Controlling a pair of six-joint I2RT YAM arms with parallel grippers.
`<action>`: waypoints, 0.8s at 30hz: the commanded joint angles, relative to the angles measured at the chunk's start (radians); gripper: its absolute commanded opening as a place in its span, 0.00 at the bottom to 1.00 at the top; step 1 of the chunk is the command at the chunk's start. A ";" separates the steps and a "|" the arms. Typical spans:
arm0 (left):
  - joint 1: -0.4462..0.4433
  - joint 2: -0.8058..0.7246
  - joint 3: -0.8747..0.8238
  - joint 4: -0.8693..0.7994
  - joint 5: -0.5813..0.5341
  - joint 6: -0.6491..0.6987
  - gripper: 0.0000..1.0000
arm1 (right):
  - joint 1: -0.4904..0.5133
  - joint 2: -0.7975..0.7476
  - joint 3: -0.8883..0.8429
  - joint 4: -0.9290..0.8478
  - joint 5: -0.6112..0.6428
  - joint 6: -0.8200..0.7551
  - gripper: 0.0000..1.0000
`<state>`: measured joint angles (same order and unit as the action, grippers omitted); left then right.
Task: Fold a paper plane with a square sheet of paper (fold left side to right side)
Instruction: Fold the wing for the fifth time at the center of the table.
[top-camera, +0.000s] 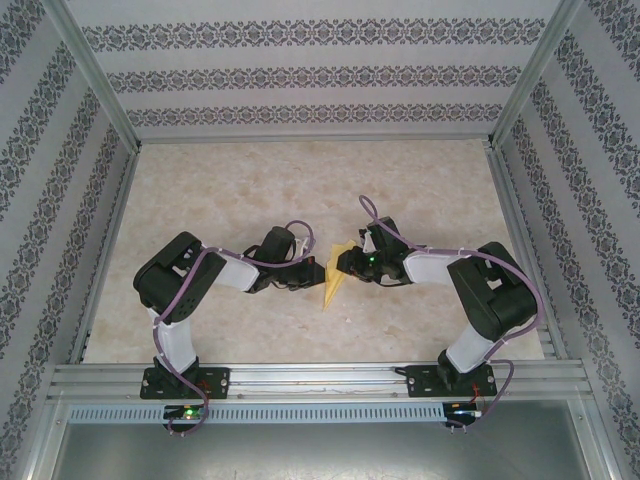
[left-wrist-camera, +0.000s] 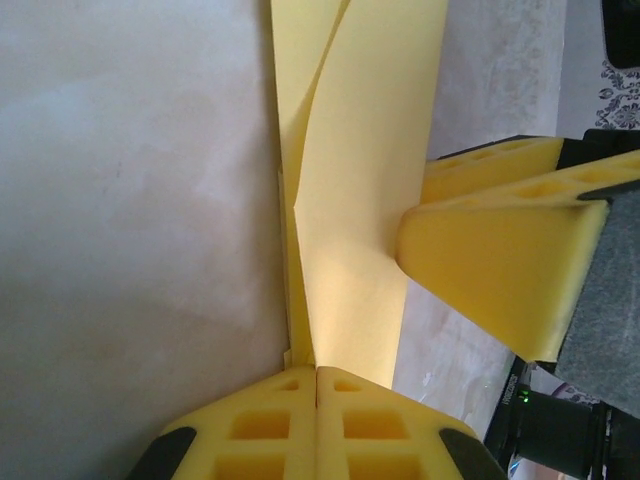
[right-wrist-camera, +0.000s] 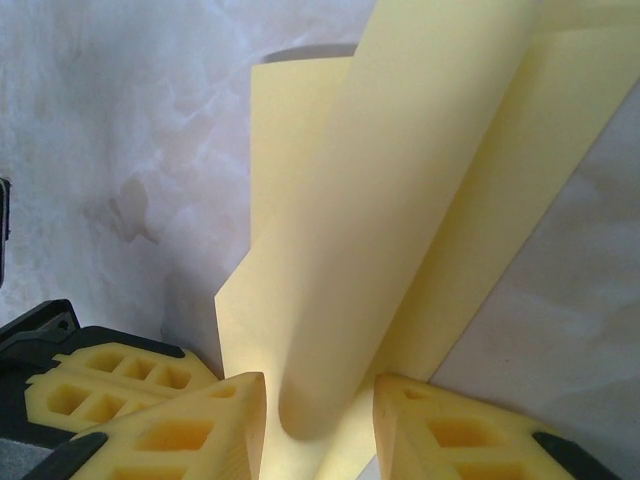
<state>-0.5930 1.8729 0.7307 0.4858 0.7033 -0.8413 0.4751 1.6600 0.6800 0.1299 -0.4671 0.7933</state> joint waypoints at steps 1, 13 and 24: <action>-0.025 -0.002 -0.004 0.028 -0.064 0.055 0.02 | 0.002 0.042 0.026 0.004 -0.003 -0.041 0.35; -0.031 -0.018 0.007 -0.027 -0.088 0.077 0.02 | 0.003 0.049 0.033 -0.015 0.011 -0.056 0.33; -0.030 0.037 0.031 -0.130 -0.126 0.083 0.02 | -0.010 -0.021 -0.005 0.005 -0.017 -0.024 0.33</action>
<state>-0.6140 1.8637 0.7486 0.4412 0.6525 -0.7914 0.4732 1.6684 0.6952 0.1139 -0.4778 0.7605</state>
